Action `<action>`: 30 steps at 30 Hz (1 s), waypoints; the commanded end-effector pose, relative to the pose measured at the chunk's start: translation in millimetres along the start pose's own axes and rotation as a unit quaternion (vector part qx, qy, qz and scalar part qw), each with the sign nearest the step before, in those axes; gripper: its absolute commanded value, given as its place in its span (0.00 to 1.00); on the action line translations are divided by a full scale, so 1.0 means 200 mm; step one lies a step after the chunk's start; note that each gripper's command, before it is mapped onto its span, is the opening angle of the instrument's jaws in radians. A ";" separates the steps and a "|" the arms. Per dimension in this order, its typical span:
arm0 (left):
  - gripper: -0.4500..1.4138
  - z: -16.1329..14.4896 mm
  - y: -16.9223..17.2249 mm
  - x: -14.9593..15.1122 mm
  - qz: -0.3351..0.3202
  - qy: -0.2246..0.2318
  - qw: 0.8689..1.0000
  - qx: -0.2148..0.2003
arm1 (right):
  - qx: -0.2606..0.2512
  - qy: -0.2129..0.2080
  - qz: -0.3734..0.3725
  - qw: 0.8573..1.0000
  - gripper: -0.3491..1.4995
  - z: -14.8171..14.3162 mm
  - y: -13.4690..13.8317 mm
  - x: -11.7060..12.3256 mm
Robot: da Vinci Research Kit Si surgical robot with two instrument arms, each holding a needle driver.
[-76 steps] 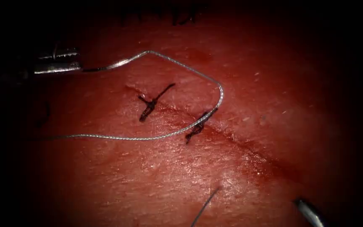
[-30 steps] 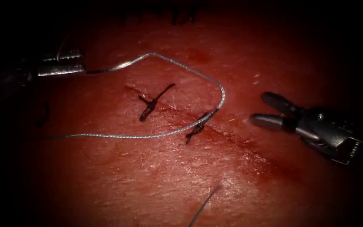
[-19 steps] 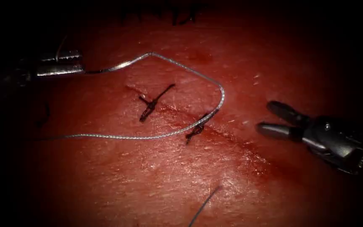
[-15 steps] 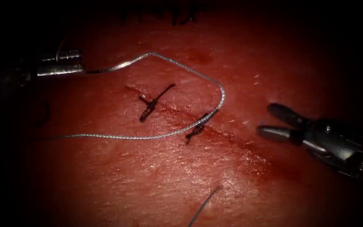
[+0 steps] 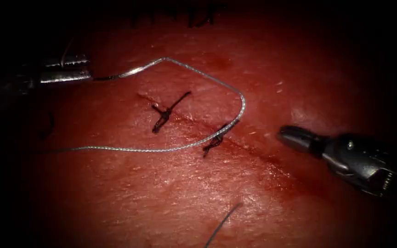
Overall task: Wound Closure
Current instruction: Right gripper picks up the tail end and pulls to lengthen slightly
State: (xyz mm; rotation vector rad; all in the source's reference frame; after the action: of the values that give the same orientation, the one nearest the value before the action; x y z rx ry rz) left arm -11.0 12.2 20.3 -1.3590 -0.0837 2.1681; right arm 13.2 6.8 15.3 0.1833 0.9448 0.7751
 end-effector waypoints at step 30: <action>0.00 0.003 0.000 -0.001 0.000 0.001 1.000 -0.002 | -0.042 0.073 -0.039 0.996 0.84 -0.024 -0.009 0.044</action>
State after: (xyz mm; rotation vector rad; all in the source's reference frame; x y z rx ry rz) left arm -10.9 12.2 20.2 -1.3600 -0.0863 2.1678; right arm 12.6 10.8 5.2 0.0089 1.0484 0.7666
